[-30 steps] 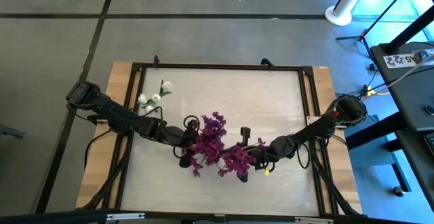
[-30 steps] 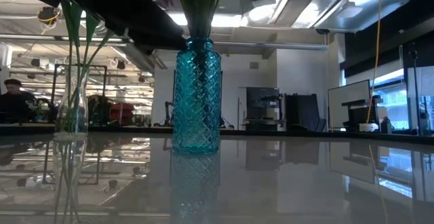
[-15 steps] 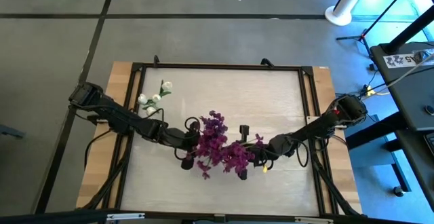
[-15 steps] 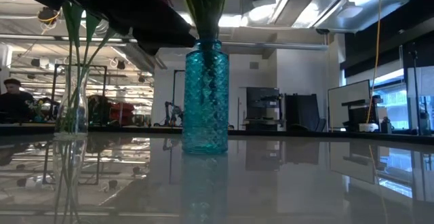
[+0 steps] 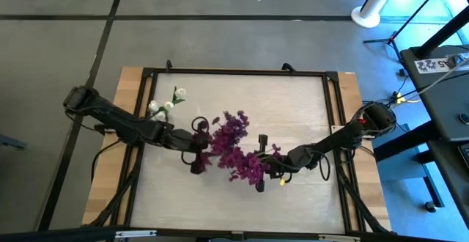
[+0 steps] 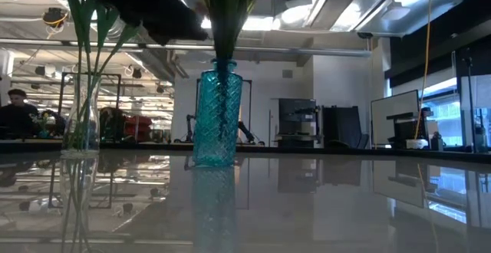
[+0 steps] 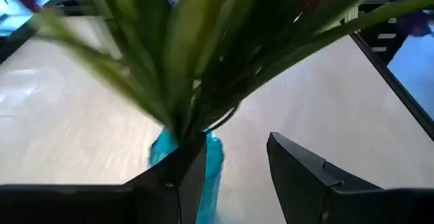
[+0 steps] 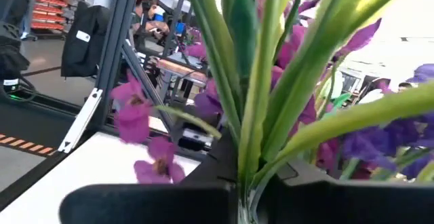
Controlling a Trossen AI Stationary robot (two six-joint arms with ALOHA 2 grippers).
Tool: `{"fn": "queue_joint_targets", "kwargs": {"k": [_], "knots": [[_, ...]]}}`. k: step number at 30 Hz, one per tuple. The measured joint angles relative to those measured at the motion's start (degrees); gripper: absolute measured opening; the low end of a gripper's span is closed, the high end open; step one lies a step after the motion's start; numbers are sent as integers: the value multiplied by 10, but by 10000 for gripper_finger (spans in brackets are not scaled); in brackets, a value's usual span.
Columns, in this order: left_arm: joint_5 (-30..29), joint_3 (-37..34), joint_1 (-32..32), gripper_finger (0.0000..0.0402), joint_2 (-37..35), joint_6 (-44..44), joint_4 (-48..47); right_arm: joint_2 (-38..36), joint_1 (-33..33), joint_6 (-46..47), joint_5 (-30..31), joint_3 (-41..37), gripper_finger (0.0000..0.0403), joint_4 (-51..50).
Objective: Sort flowers into vase by color
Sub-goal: Put the violet flower into the transparent blue vase
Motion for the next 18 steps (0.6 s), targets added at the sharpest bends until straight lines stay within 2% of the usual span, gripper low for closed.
{"fn": "queue_joint_targets", "kwargs": {"k": [5, 7, 10, 18], "knots": [[2, 0, 36, 153, -28, 15, -47, 0, 0, 0, -1, 0, 17, 3], [27, 0, 65, 153, -26, 16, -52, 0, 0, -1, 2, 0, 17, 7], [98, -8, 107, 153, -8, 25, -34, 0, 0, -6, 16, 0, 17, 15], [176, -26, 139, 153, 58, 77, 73, -1, -26, 5, 26, 1, 17, 27]]}}
